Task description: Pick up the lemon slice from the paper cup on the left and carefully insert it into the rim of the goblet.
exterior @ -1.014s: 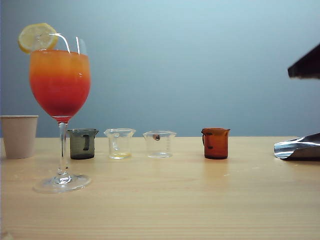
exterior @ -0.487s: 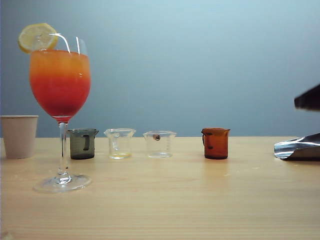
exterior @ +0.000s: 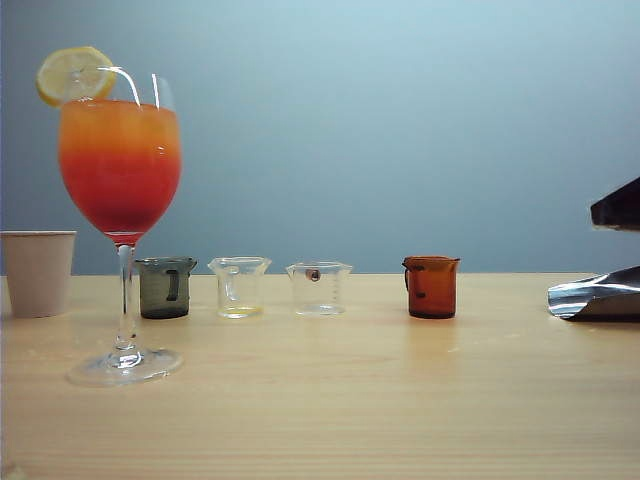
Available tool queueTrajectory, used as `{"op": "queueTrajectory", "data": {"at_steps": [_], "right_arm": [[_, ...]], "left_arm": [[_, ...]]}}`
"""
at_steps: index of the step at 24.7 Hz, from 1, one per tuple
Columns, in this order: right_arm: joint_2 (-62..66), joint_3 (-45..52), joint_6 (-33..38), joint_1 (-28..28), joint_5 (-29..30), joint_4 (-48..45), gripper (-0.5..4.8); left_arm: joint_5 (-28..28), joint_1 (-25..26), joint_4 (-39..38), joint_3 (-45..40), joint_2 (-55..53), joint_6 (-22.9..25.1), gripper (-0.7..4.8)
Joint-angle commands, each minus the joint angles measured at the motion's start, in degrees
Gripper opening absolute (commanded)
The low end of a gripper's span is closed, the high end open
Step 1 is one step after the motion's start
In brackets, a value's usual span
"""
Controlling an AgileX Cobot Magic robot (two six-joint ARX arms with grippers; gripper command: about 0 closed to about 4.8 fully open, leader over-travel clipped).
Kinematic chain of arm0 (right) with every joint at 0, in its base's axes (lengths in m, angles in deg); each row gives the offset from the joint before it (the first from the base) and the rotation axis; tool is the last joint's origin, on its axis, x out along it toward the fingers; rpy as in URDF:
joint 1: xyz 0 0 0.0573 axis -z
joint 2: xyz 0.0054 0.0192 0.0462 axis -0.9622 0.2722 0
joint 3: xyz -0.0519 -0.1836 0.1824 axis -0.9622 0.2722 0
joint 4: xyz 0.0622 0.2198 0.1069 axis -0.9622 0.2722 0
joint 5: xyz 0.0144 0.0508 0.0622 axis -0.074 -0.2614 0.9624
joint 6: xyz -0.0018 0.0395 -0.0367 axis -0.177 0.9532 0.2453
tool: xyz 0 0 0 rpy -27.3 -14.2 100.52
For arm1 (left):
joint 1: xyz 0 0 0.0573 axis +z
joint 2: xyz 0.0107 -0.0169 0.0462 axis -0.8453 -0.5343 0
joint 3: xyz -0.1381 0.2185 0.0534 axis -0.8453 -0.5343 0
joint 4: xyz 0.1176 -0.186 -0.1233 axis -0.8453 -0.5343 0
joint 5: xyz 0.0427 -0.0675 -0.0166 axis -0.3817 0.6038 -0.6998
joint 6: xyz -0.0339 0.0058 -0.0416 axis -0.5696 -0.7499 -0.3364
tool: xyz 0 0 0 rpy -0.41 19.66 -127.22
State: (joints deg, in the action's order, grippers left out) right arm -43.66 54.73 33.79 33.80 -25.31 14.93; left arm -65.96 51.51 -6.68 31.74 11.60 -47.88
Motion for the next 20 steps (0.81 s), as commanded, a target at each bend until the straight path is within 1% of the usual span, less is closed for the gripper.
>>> {"op": "queueTrajectory", "data": {"at_steps": [1, 4, 6, 8, 9, 10, 11, 12, 16, 18, 19, 20], "right_arm": [[0.02, 0.22, -0.15, 0.02, -0.2, -0.24, 0.04], [0.02, 0.24, -0.17, 0.33, -0.2, -0.26, 0.04], [0.02, 0.24, -0.15, 2.05, 0.52, -0.24, 0.04], [0.02, 0.24, -0.15, 5.33, 1.09, -0.26, 0.04], [0.02, 0.24, -0.15, 9.55, 1.29, -0.24, 0.04], [0.02, 0.24, -0.15, 12.0, 1.29, -0.26, 0.04], [0.02, 0.24, -0.15, 16.09, 1.25, -0.26, 0.04], [0.02, 0.24, -0.15, 18.75, 1.27, -0.22, 0.04], [0.02, 0.24, -0.15, 27.91, 1.07, -0.24, 0.04], [0.02, 0.24, -0.15, 31.69, 1.03, -0.26, 0.04], [0.02, 0.24, -0.15, 34.71, 1.03, -0.24, 0.04], [0.02, 0.24, -0.15, 36.3, 1.01, -0.26, 0.04]], "left_arm": [[0.24, -0.02, 0.02, 0.11, -0.02, -0.15, 0.0], [0.24, -0.02, 0.02, 0.11, -0.02, -0.15, 0.0], [0.35, 0.17, 0.0, 0.11, -0.02, -0.15, 0.0], [0.28, 0.68, -0.02, 0.11, -0.02, -0.15, 0.0], [0.33, 1.86, -0.04, 0.11, -0.02, -0.15, 0.0], [0.48, 2.67, -0.04, 0.11, -0.02, -0.15, 0.0], [0.31, 4.83, -0.04, 0.11, -0.02, -0.15, 0.0], [0.28, 6.36, -0.04, 0.11, -0.02, -0.15, 0.0], [0.17, 11.06, -0.07, 0.11, -0.02, -0.15, 0.0], [0.22, 12.28, -0.09, 0.11, -0.02, -0.15, 0.0], [0.0, 12.44, -0.09, 0.11, -0.02, -0.15, 0.0], [0.26, 12.41, -0.09, 0.11, -0.02, -0.15, 0.0]]}}
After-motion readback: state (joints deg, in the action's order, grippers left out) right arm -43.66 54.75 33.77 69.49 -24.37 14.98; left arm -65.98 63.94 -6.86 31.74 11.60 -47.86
